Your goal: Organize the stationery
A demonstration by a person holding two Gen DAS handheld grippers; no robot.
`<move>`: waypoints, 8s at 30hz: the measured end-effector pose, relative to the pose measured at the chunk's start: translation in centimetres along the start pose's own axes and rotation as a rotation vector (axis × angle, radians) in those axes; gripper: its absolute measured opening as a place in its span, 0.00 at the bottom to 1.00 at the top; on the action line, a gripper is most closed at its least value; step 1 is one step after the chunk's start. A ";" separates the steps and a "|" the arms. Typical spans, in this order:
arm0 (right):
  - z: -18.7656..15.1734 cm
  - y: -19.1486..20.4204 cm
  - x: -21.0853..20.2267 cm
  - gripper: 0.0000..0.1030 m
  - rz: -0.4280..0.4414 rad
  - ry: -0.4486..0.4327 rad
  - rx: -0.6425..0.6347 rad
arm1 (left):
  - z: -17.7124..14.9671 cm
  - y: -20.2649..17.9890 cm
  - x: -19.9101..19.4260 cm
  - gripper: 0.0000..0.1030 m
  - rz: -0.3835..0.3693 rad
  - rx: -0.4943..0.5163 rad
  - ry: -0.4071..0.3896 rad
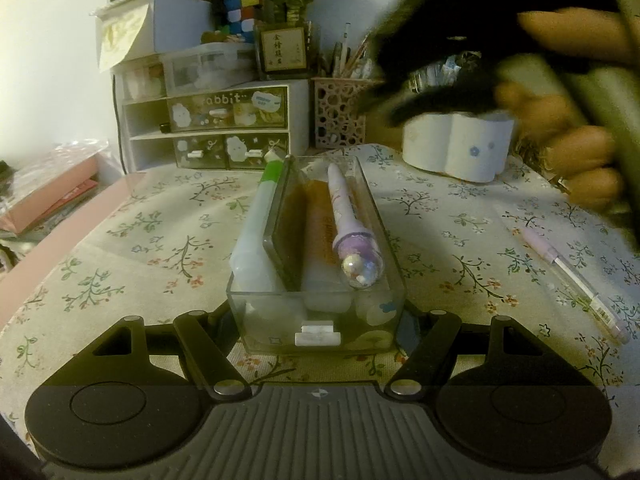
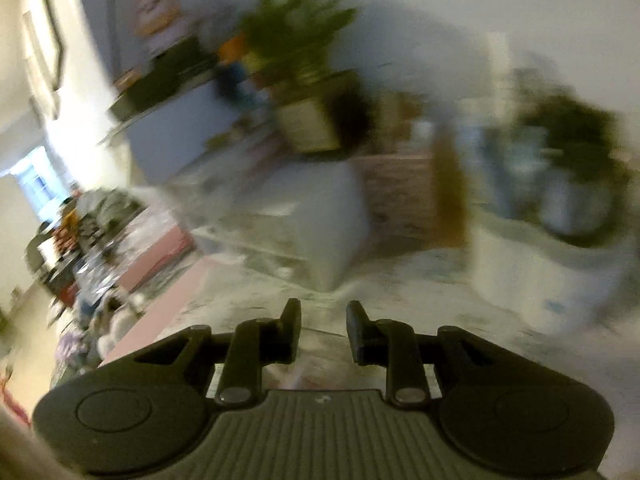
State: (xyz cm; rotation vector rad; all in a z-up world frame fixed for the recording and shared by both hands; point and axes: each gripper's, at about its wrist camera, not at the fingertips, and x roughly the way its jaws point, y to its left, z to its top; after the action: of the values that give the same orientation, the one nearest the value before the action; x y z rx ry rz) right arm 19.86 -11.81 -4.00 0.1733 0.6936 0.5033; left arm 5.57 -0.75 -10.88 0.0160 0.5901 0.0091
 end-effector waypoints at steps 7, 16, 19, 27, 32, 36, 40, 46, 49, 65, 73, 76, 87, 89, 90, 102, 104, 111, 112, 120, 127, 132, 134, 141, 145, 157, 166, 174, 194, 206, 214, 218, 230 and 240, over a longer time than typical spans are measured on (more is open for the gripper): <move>-2.2 -4.8 -7.4 0.33 -0.237 0.012 0.000 | 0.0 0.0 0.0 0.70 0.000 -0.001 0.000; -8.0 -5.8 -9.2 0.33 -0.279 0.196 -0.070 | 0.0 0.0 0.0 0.70 0.001 0.000 0.001; -8.8 -6.2 -8.2 0.33 -0.271 0.257 -0.036 | 0.0 0.0 0.0 0.70 0.000 0.000 0.000; -9.3 -6.3 -8.6 0.16 -0.246 0.256 0.036 | 0.0 -0.1 0.0 0.70 0.001 0.005 0.004; -9.4 -7.1 -8.7 0.16 -0.219 0.229 0.151 | 0.0 -0.1 0.0 0.70 0.001 0.006 0.004; -9.6 -7.8 -9.1 0.16 -0.183 0.197 0.252 | 0.0 -0.1 0.0 0.70 0.001 0.006 0.003; -9.3 -8.0 -9.8 0.16 -0.122 0.136 0.352 | 0.0 -0.1 0.0 0.70 0.000 0.006 0.003; -8.2 -5.9 -9.1 0.16 -0.005 0.102 0.441 | 0.0 -0.1 0.0 0.70 0.001 0.006 0.003; -7.4 -4.2 -8.0 0.16 0.049 0.100 0.446 | 0.0 -0.1 0.0 0.70 0.001 0.006 0.004; -4.9 -0.2 -4.6 0.16 0.079 0.140 0.427 | 0.1 -0.1 0.0 0.70 -0.004 0.009 0.005; -3.8 1.6 -3.0 0.16 0.098 0.167 0.401 | 0.1 -0.1 0.0 0.70 -0.004 0.010 0.005; -3.7 1.8 -2.4 0.16 0.103 0.180 0.410 | 0.1 -0.1 0.0 0.70 -0.004 0.009 0.005; -3.6 2.4 -1.3 0.18 0.108 0.192 0.428 | 0.1 -0.1 0.0 0.70 -0.004 0.009 0.005; -3.7 2.4 -1.2 0.18 0.112 0.193 0.431 | 0.1 -0.1 0.0 0.70 -0.004 0.009 0.005; -3.8 2.4 -1.3 0.18 0.118 0.193 0.428 | 0.1 -0.2 0.0 0.70 -0.004 0.009 0.005; -4.3 1.2 -2.5 0.18 0.117 0.165 0.434 | 0.1 -0.2 0.0 0.70 -0.004 0.010 0.005; -4.4 1.1 -2.7 0.18 0.119 0.162 0.431 | 0.2 -0.2 0.0 0.70 -0.006 0.010 0.009; -5.4 -0.5 -4.2 0.22 0.067 0.128 0.411 | 1.7 -0.1 1.1 0.70 -0.020 0.007 0.078; -5.6 -0.8 -4.4 0.22 0.061 0.125 0.411 | 2.0 -0.2 1.4 0.70 -0.021 0.008 0.087; -7.4 -3.4 -5.4 0.22 0.055 0.093 0.452 | 4.2 0.2 4.0 0.70 -0.051 0.025 0.152; -8.5 -3.9 -4.9 0.23 0.052 0.098 0.457 | 5.1 0.5 5.5 0.70 -0.073 0.045 0.159; -8.8 -4.0 -5.0 0.28 0.046 0.086 0.451 | 4.8 0.4 5.5 0.71 -0.071 0.044 0.129; -8.8 -4.0 -5.0 0.30 0.043 0.084 0.451 | 4.7 0.3 5.4 0.71 -0.069 0.045 0.122; -9.1 -4.0 -5.5 0.34 0.036 0.080 0.465 | 4.7 0.3 5.4 0.71 -0.067 0.046 0.116; -9.1 -4.0 -5.8 0.35 0.033 0.078 0.469 | 4.8 0.3 5.4 0.71 -0.067 0.047 0.115; -9.6 -4.4 -6.4 0.36 0.025 0.065 0.505 | 4.7 0.3 5.4 0.71 -0.065 0.044 0.119; -9.9 -4.1 -7.0 0.66 0.020 0.052 0.502 | 5.7 -0.5 1.7 0.95 -0.044 0.090 0.099; -9.6 -2.8 -8.9 0.74 0.013 0.028 0.450 | 7.0 -0.4 -3.3 0.95 0.037 0.094 0.125; -11.9 2.3 -17.3 0.75 0.076 -0.057 0.070 | 8.0 0.8 -13.9 0.95 0.062 0.059 0.019; -11.4 3.4 -19.6 0.75 0.117 -0.092 0.050 | 8.7 0.4 -16.2 0.95 0.060 0.074 -0.006; -11.1 3.4 -19.9 0.75 0.131 -0.091 0.055 | 9.0 0.4 -16.3 0.95 0.050 0.061 0.004; -10.9 3.3 -19.9 0.75 0.133 -0.090 0.051 | 9.1 0.5 -16.2 0.95 0.042 0.056 0.009; -10.7 3.2 -19.7 0.75 0.137 -0.085 0.051 | 9.2 0.4 -16.0 0.95 0.042 0.056 0.016; -10.7 3.2 -19.3 0.75 0.137 -0.079 0.058 | 9.1 0.7 -15.2 0.95 0.013 0.048 0.028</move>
State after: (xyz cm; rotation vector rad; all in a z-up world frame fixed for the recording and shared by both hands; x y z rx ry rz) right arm -0.97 -18.80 -0.18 0.2952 0.6218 0.6040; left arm -1.97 -0.40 5.15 0.0667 0.6184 0.0078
